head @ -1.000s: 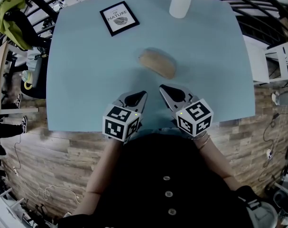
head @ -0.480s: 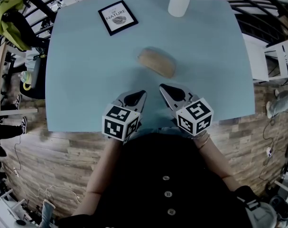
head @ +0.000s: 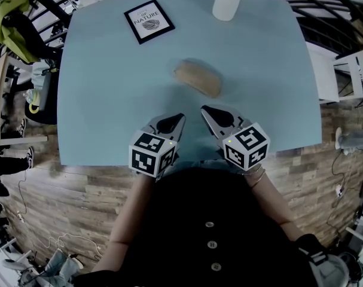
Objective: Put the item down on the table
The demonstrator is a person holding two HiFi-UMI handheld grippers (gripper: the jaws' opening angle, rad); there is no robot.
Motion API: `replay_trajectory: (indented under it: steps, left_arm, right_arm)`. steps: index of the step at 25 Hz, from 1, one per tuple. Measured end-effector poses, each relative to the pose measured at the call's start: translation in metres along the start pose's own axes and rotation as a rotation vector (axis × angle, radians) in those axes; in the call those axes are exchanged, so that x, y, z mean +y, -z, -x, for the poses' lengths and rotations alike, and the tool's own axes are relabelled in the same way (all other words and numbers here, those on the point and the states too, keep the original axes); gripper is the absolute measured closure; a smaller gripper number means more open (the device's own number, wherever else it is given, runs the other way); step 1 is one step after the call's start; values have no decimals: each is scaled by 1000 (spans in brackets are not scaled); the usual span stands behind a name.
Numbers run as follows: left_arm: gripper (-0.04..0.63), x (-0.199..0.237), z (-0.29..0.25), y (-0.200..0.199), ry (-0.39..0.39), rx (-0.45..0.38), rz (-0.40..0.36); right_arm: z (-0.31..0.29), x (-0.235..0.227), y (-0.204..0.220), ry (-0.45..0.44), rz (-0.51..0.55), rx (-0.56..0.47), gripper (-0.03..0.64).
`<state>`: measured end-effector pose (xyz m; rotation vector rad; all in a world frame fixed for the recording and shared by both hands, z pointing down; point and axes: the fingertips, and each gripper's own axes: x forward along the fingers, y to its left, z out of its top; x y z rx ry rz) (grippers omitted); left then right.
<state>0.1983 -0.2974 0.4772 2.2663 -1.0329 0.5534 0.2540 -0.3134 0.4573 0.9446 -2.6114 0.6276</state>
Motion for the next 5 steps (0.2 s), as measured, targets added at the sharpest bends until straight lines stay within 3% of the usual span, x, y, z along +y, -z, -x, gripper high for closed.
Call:
replay_trajectory:
  steps: [5]
  left_arm:
    - [578,2,-1,2,1,5,6]
  right_arm:
    - [-1,0,1,-5,0,-2,612]
